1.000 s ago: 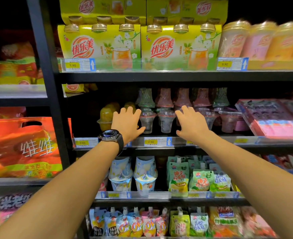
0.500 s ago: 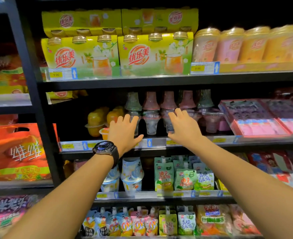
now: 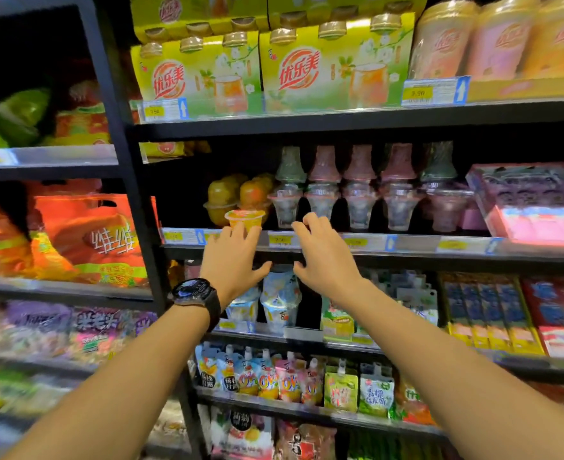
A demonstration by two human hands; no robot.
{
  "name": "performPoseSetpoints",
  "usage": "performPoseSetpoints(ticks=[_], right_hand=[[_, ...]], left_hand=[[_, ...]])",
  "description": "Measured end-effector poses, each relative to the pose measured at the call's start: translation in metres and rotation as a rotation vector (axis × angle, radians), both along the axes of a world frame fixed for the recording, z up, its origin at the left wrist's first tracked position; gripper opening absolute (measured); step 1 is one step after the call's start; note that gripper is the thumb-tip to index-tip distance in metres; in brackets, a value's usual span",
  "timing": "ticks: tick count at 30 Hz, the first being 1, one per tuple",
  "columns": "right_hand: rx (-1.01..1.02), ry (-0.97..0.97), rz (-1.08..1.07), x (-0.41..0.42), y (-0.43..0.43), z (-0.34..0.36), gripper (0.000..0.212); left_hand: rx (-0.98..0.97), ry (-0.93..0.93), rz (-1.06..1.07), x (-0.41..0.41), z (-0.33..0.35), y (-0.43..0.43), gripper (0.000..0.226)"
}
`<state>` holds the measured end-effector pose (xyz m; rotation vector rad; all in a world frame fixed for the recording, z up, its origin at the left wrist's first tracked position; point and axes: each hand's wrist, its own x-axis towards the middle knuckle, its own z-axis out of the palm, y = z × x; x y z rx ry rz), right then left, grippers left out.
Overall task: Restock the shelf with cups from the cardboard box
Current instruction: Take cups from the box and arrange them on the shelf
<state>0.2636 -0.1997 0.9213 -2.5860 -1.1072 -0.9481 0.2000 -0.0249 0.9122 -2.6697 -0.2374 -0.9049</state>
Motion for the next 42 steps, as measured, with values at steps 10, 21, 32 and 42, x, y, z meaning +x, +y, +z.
performPoseSetpoints(ticks=[10,21,32,42], right_hand=[[-0.114,0.147,-0.024,-0.041,0.049,-0.077,0.068],[-0.282,0.477,-0.191,-0.117,0.095,-0.210,0.069],[-0.443,0.848,-0.236,-0.153,0.083,-0.372,0.077],[-0.563,0.976,-0.217,-0.139,0.090,-0.620,0.070]], left_hand=[[-0.093,0.160,-0.021,-0.049,-0.065,0.048,0.062],[-0.208,0.530,-0.051,-0.117,-0.203,0.125,0.066],[-0.362,0.845,-0.018,-0.150,-0.358,0.127,0.073],[-0.363,1.057,-0.007,-0.153,-0.612,0.127,0.055]])
